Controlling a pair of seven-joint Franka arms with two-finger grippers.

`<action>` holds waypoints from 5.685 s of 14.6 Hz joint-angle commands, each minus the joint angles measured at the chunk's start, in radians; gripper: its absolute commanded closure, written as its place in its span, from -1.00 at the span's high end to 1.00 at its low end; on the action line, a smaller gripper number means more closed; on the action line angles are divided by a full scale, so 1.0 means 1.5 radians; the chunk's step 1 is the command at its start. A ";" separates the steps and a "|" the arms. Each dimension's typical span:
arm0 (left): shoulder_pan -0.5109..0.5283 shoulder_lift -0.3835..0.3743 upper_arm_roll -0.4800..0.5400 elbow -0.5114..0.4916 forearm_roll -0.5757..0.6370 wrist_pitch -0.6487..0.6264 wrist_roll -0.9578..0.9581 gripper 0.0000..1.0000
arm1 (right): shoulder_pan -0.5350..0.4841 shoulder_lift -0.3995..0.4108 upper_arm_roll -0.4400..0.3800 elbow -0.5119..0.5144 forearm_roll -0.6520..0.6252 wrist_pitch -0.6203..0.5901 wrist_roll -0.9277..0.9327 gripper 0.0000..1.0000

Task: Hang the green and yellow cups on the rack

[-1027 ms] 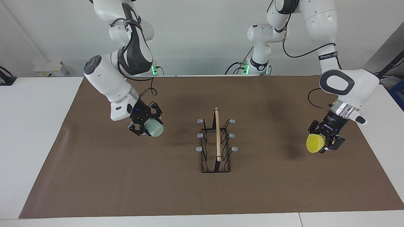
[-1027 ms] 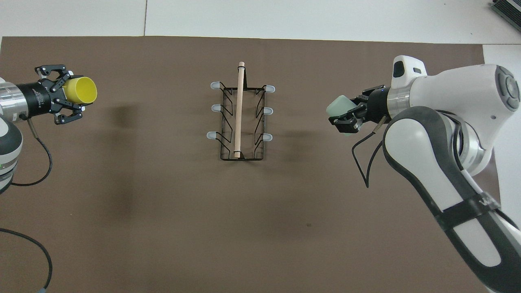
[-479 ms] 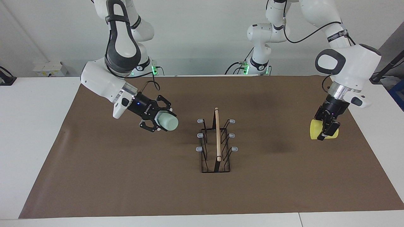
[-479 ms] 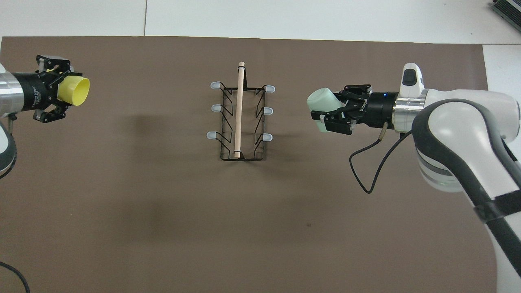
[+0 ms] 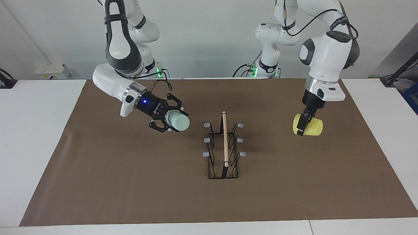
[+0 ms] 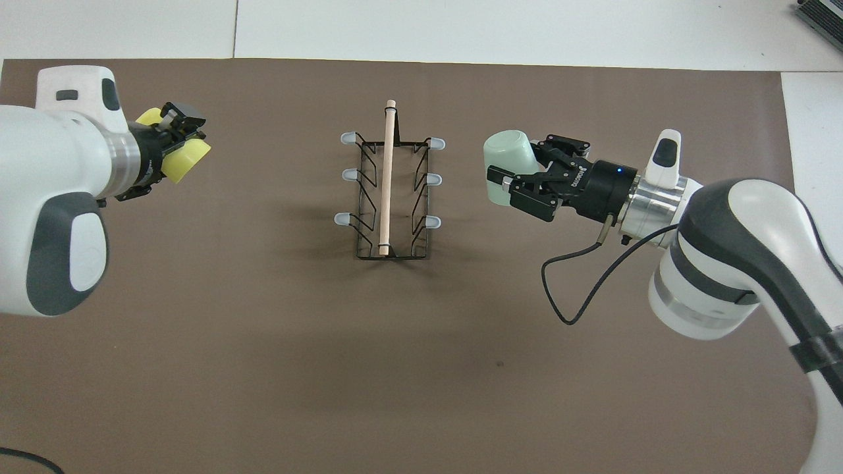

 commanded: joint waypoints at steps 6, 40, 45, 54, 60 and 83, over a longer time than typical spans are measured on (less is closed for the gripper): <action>-0.138 -0.044 0.009 -0.096 0.227 0.082 -0.080 -1.00 | 0.072 -0.007 0.002 -0.066 0.325 0.019 -0.279 -1.00; -0.246 0.008 0.006 -0.140 0.698 0.106 -0.592 1.00 | 0.103 0.151 0.002 -0.067 0.436 -0.114 -0.550 1.00; -0.180 0.010 0.004 -0.139 0.693 0.161 -0.472 1.00 | 0.100 0.100 0.001 -0.066 0.432 -0.082 -0.521 1.00; -0.078 0.006 0.005 -0.075 0.379 0.161 -0.022 1.00 | 0.101 -0.020 0.006 -0.059 0.313 0.146 -0.433 1.00; -0.001 -0.049 0.006 -0.071 0.165 0.065 0.316 1.00 | 0.042 -0.035 0.000 -0.058 -0.023 0.188 -0.421 1.00; 0.165 -0.062 -0.001 0.165 -0.061 -0.437 0.779 1.00 | -0.131 -0.076 -0.003 -0.027 -1.054 -0.042 0.404 1.00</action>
